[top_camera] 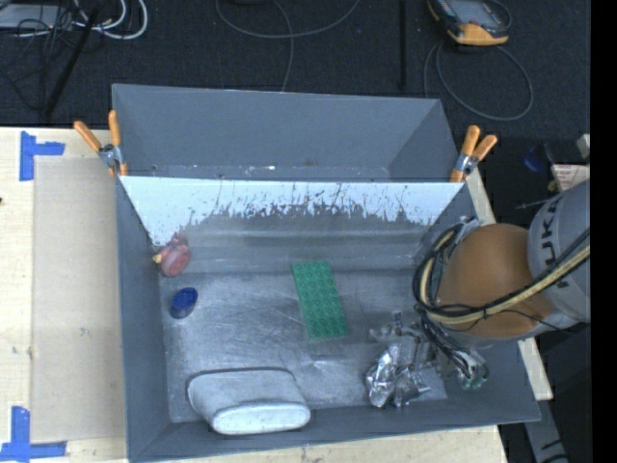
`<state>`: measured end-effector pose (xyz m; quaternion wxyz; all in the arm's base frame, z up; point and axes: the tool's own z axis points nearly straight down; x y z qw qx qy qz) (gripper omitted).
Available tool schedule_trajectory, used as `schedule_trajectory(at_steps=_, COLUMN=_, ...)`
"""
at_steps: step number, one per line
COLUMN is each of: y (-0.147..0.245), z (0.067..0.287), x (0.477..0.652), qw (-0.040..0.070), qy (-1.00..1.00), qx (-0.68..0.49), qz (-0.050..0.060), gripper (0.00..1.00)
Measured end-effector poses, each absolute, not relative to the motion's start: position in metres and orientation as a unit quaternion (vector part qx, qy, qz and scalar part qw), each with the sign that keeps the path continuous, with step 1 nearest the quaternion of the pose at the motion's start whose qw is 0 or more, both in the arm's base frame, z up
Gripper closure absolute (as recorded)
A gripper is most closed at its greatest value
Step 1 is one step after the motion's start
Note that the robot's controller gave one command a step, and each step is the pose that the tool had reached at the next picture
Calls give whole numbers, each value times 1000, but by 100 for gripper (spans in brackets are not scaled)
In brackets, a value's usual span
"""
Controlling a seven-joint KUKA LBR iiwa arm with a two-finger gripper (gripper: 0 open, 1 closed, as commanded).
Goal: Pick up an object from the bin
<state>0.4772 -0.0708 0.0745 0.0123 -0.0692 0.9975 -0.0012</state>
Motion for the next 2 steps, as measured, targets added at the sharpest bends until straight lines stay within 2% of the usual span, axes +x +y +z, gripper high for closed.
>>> schedule_trajectory(at_steps=1, y=-71, z=74, x=478, qw=11, qy=998, qx=-66, qz=-1, gripper=0)
schedule_trajectory(at_steps=2, y=-72, z=74, x=476, qw=6, qy=998, qx=-67, qz=-1, gripper=100)
